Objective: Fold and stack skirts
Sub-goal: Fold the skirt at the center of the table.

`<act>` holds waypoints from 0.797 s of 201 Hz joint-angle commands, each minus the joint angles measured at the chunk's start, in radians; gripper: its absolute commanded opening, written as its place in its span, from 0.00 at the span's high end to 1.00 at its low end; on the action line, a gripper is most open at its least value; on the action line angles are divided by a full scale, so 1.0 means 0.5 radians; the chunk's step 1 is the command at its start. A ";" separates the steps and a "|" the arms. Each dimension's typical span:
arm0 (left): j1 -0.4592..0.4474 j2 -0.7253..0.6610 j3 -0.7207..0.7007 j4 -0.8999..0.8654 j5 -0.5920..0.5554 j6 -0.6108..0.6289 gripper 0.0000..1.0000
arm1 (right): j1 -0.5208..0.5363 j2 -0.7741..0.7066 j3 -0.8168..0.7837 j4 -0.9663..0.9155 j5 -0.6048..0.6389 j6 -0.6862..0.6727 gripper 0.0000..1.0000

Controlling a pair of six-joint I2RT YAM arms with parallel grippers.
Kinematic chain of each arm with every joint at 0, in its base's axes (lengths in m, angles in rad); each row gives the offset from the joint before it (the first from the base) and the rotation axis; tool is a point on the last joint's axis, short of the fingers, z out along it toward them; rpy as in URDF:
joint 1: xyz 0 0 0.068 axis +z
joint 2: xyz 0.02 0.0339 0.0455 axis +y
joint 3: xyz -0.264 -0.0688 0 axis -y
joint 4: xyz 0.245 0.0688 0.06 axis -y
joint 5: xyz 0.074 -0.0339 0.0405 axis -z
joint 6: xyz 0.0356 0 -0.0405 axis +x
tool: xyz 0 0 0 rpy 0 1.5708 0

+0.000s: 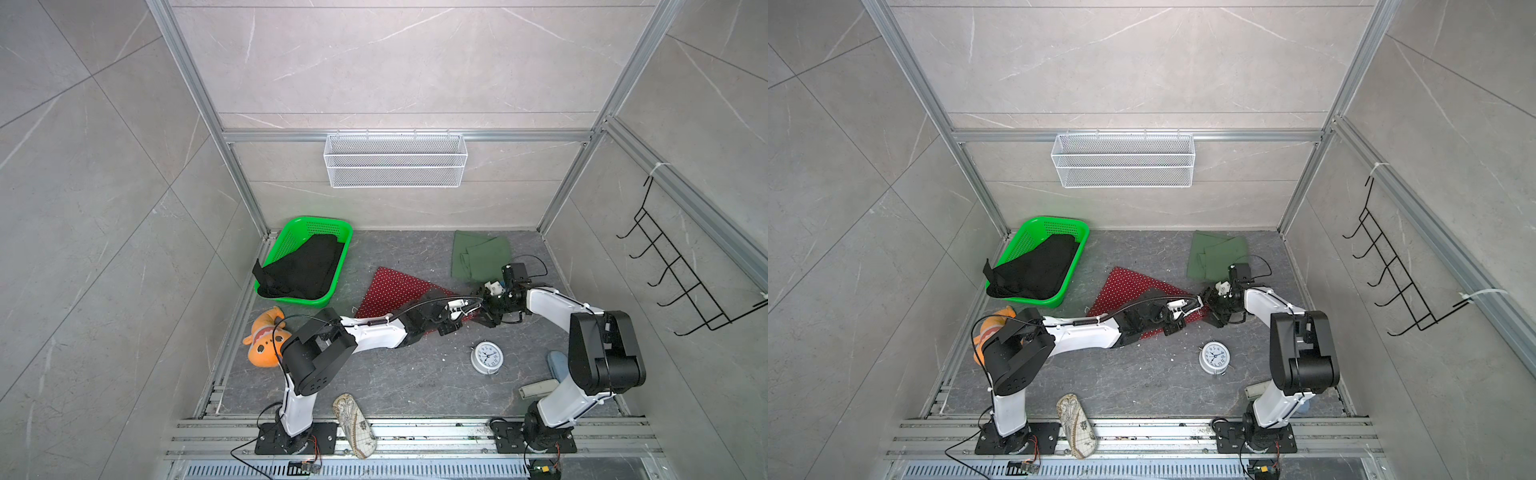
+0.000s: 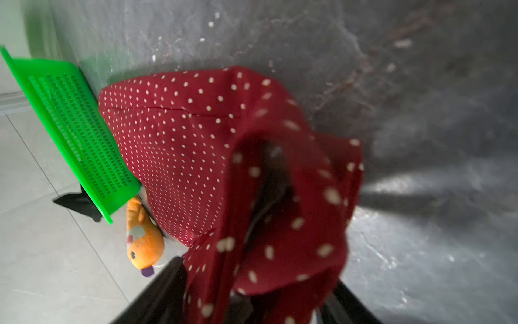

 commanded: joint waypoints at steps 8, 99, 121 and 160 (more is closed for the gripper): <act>-0.007 -0.054 0.048 0.092 0.074 -0.075 1.00 | 0.012 0.007 0.014 0.010 0.087 -0.004 0.54; 0.008 -0.325 -0.168 0.126 0.280 -0.631 1.00 | 0.013 0.046 -0.022 -0.079 0.327 -0.378 1.00; 0.020 -0.342 -0.229 0.089 0.169 -0.938 1.00 | 0.012 0.005 -0.101 0.037 0.339 -0.428 1.00; 0.024 -0.413 -0.561 0.482 0.097 -1.270 1.00 | 0.014 -0.005 -0.123 0.070 0.461 -0.497 1.00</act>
